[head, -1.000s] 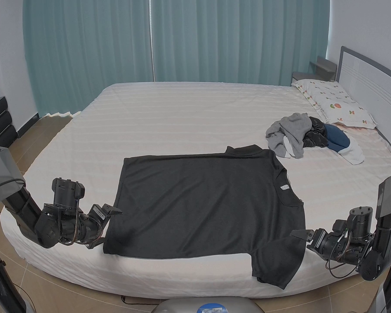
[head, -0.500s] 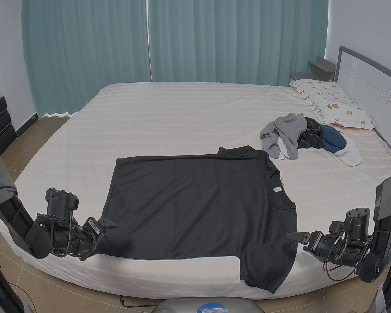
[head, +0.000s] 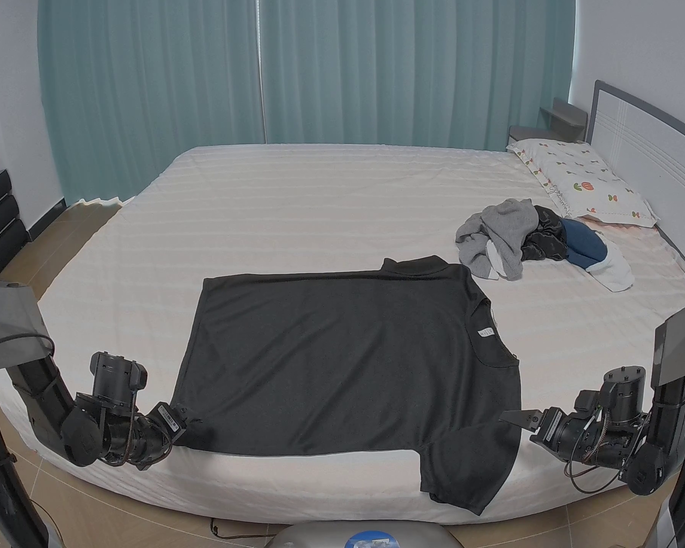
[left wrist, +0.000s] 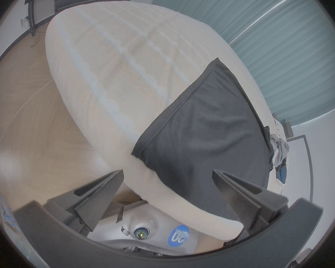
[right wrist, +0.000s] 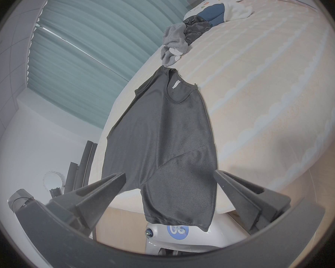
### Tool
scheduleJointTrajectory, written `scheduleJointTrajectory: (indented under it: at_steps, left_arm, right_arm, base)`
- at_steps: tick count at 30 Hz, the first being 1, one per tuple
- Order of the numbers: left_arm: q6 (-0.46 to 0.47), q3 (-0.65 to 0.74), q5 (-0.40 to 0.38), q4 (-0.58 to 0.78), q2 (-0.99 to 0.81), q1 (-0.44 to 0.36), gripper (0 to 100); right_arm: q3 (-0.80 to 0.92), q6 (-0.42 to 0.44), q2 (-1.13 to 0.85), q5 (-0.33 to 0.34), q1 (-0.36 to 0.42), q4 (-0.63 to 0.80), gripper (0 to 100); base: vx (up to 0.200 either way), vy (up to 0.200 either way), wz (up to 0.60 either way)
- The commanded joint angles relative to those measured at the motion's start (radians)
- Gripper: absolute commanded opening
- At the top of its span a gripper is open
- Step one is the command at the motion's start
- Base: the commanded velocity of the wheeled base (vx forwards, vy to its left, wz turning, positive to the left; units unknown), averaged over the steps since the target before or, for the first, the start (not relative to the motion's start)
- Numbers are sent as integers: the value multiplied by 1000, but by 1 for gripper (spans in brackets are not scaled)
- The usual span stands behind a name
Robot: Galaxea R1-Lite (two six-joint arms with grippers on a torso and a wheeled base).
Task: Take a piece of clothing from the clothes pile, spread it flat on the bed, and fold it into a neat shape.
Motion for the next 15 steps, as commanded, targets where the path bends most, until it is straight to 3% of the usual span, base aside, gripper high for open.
scheduleJointTrajectory:
  at_steps: [1, 4, 5, 15]
  left_arm:
    - [1, -2, 5, -12, 63, 4, 100]
    - [-2, -25, 5, -13, 73, 20, 100]
    - [-2, -25, 5, -15, 76, 20, 0]
    - [-3, -22, 39, -13, 50, 37, 0]
  right_arm:
    - [18, 0, 8, 1, 0, -12, 100]
    - [18, -2, 8, 1, 2, -12, 100]
    - [18, -2, 11, 1, 2, -12, 100]
    - [18, -10, 77, -1, 48, -12, 100]
  base:
    - [0, 0, 0]
    - [0, 0, 0]
    - [0, 0, 0]
    - [0, 0, 0]
